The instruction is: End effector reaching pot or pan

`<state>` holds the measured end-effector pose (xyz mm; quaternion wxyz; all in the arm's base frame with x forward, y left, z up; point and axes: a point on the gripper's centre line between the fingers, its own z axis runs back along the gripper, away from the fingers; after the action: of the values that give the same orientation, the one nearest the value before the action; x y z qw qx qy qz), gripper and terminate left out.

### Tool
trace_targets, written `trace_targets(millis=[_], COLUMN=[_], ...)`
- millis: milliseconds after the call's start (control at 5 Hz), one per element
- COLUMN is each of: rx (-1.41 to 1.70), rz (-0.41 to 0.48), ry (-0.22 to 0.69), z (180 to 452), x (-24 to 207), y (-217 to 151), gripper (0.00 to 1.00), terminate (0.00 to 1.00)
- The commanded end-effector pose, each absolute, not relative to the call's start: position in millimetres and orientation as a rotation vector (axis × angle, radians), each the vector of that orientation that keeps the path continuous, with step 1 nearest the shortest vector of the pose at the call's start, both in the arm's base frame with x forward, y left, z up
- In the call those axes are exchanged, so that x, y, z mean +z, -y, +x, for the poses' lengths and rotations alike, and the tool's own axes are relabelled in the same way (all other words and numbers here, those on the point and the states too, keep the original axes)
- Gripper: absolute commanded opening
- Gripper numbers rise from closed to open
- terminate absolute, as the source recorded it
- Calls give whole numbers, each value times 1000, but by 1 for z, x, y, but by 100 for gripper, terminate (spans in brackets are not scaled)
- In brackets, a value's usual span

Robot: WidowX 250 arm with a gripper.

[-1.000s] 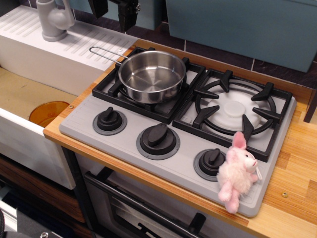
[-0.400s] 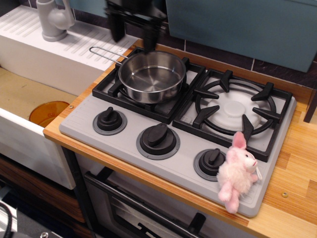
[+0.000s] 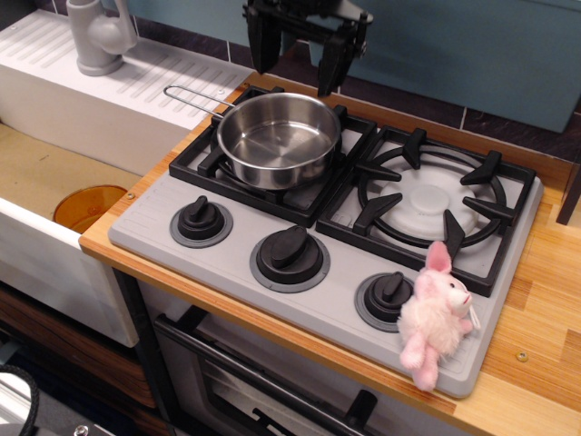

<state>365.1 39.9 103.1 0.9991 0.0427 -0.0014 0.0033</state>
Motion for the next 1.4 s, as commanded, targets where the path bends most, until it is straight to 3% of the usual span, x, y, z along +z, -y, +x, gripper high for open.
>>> trace_targets(millis=[0,200,800,1200], rx=[19,9,70,66], rz=[72,66,49,64], ry=[103,128,94,97], z=[372,371,380,370], x=[131,118,128,120], y=[-32,-29,11,18], gripper=[100,100,100,100], terminate=[0,0,0,0])
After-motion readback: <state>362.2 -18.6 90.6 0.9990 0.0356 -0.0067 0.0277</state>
